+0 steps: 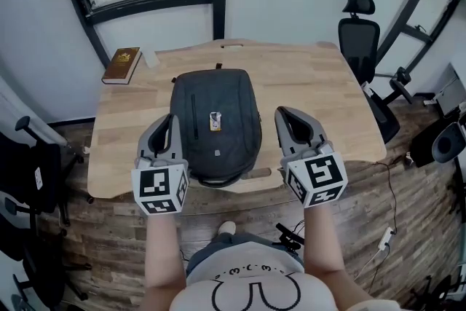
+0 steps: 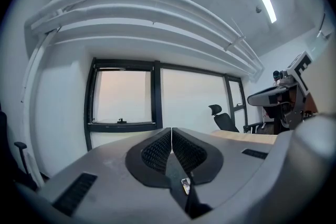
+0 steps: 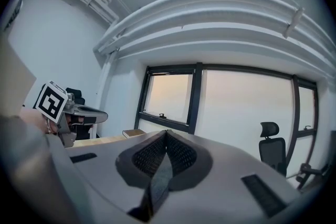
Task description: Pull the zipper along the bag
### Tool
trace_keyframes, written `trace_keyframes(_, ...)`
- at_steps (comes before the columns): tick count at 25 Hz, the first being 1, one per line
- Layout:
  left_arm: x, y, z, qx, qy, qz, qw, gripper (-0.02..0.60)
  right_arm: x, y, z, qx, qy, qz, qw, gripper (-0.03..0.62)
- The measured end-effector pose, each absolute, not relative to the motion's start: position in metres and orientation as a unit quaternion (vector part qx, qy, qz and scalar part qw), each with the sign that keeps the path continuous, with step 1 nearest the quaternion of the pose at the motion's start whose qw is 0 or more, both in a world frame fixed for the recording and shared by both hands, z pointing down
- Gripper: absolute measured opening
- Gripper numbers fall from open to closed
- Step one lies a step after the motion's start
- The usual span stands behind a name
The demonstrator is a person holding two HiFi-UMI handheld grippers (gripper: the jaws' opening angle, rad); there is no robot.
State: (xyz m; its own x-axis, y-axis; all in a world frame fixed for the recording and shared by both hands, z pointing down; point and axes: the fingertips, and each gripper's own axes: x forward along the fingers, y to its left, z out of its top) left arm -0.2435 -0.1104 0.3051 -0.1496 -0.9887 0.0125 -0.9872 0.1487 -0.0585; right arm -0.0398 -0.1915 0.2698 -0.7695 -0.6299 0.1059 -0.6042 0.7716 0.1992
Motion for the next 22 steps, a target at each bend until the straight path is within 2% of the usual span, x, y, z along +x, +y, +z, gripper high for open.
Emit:
trace_keyframes(10,-0.232,-0.096,0.245,-0.663,0.746,-0.013,0.065,0.02,-0.035,-0.173,0.208,0.345,-0.929,-0.123,0.041,0.052)
trace_keyframes(22,-0.221,-0.081,0.233,-0.661,0.746,-0.015,0.078,0.02,-0.02,-0.154,0.201,0.356,-0.925,-0.128,0.036,0.052)
